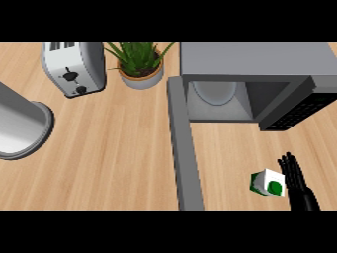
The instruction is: Pick up the milk, place it into the microwave and close the microwave
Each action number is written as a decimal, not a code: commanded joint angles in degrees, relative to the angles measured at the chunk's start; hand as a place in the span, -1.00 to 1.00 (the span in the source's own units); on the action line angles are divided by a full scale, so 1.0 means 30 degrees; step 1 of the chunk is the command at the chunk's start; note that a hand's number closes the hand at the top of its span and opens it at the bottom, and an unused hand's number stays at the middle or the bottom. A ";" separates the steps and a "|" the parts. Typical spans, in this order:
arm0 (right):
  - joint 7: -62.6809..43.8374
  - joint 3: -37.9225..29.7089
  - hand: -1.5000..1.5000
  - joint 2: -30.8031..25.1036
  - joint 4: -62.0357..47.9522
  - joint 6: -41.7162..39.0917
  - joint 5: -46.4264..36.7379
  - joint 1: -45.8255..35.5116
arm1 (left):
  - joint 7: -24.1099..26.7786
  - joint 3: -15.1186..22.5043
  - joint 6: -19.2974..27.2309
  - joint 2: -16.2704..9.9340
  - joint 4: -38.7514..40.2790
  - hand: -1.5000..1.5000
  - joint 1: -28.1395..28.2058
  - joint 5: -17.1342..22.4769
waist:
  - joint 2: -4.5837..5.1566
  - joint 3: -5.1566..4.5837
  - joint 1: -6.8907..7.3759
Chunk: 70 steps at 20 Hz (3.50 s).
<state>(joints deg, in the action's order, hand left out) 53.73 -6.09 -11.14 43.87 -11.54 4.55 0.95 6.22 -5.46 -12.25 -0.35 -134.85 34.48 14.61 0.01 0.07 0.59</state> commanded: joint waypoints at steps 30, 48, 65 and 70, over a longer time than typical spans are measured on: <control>-0.5478 0.1579 1.00 0.1146 1.0249 -0.0135 0.1620 -0.1614 | 0.0294 -0.0702 -0.1282 0.0115 -0.0137 -1.00 0.1461 0.1543 | -0.0089 -0.0043 -0.0106; -1.0351 0.1188 1.00 0.1857 0.5430 0.4986 -0.2271 -1.0749 | 0.1182 -0.2062 -0.1976 0.0097 0.1919 -1.00 0.0378 0.1630 | 0.0020 -0.0025 0.0138; -0.7291 0.0111 1.00 0.1279 -0.0302 0.7041 -0.3528 -1.4442 | -0.0541 -0.2204 -0.2279 -0.0705 0.1726 -1.00 -0.1730 0.2662 | 0.0502 -0.0002 0.1579; -0.6359 0.0190 1.00 0.0689 -0.0370 0.8301 -0.4488 -1.4651 | -0.0413 -0.2085 -0.2461 -0.0925 0.2301 -1.00 -0.2502 0.2480 | 0.0637 -0.0035 0.1895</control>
<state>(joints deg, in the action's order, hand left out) 46.84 -5.45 -7.52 52.16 10.22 -5.55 -30.35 5.44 -12.46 -19.61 -2.84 -128.25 28.60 22.17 -0.89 0.99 2.28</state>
